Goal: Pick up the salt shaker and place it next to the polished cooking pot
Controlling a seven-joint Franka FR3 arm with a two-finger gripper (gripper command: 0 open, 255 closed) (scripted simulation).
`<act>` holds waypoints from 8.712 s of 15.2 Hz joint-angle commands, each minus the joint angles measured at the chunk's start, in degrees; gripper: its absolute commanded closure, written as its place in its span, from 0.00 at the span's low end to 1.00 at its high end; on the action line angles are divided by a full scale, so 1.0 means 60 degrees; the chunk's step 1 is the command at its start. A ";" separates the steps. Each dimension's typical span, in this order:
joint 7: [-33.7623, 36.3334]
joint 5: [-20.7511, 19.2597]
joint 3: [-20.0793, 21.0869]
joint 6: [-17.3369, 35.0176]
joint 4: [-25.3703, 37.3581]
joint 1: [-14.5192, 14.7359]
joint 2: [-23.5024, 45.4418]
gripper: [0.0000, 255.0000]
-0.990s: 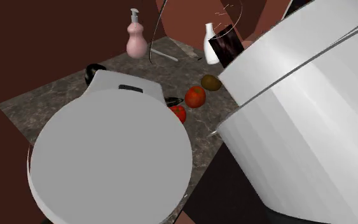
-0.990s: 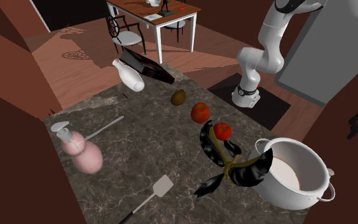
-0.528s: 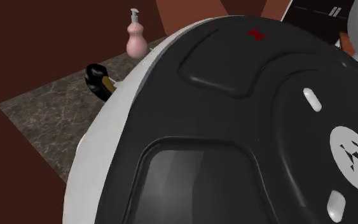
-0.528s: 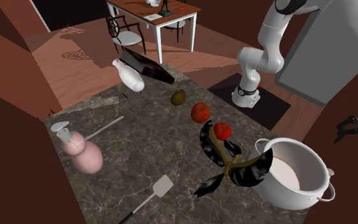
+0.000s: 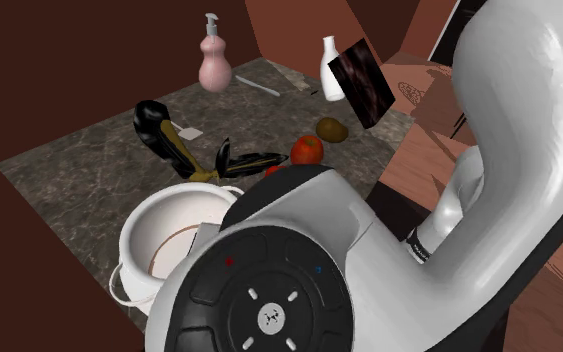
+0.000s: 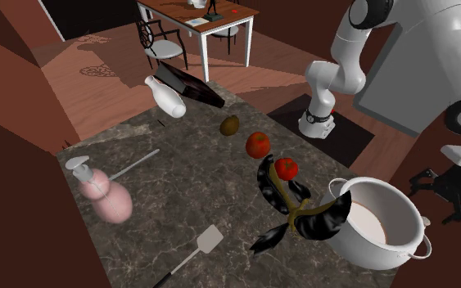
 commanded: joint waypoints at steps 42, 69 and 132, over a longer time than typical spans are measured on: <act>-0.1209 0.1416 0.0774 -0.0193 0.0778 -0.0802 0.0086 1.00; -0.2963 0.2796 0.0752 -0.2847 0.3212 -0.1268 -0.0798 1.00; -0.7310 0.0191 -0.2132 -0.0686 0.6639 -0.2948 0.5187 1.00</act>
